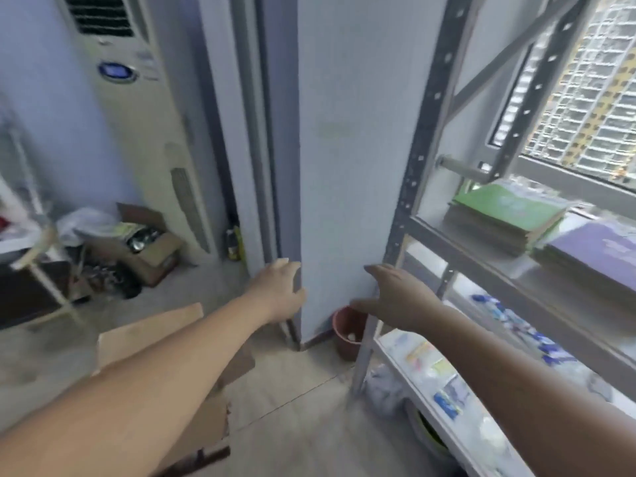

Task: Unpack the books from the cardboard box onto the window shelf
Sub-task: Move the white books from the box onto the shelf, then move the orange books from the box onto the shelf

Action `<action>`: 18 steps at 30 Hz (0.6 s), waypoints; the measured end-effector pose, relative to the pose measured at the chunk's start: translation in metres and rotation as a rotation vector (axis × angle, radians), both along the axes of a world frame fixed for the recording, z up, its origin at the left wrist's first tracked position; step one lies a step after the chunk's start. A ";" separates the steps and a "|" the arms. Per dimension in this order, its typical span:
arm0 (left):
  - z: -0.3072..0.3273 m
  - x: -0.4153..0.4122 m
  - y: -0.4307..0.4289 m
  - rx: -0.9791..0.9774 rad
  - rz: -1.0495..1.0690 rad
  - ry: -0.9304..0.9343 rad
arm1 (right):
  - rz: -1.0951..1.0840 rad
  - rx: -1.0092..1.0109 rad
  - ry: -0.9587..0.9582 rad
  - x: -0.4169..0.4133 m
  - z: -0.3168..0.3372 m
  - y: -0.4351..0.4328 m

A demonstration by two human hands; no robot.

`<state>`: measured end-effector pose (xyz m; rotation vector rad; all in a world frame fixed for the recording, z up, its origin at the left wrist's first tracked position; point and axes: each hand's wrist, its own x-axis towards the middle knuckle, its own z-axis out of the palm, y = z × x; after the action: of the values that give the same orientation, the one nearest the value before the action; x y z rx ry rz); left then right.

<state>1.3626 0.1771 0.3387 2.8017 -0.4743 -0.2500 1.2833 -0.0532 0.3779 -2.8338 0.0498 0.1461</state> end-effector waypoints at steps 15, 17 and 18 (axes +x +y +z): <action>-0.127 0.026 0.381 0.050 0.574 0.328 | 0.252 0.195 0.402 0.130 -0.129 0.294; -0.146 0.027 0.401 0.024 0.604 0.383 | 0.259 0.214 0.471 0.147 -0.154 0.313; -0.155 0.028 0.409 0.011 0.619 0.408 | 0.254 0.217 0.512 0.157 -0.167 0.323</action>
<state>1.3903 0.5857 0.1832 2.6428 0.4774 -0.6521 1.4403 0.2703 0.2109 -2.5038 -0.2033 0.8712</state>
